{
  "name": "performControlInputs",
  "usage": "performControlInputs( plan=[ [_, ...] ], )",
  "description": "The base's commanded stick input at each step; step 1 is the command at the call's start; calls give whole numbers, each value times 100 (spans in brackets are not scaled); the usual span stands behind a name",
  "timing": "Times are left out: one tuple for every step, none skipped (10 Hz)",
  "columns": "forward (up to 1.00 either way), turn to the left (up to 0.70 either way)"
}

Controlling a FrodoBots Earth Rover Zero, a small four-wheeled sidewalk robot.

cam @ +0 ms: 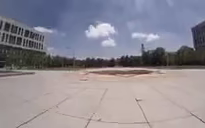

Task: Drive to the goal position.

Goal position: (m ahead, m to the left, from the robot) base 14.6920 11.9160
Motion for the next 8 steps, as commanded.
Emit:
performControlInputs(
  plan=[
    [50, 50],
    [50, 50],
    [50, 12],
    [50, 0],
    [50, 0],
    [50, 0],
    [50, 0],
    [50, 0]
  ],
)
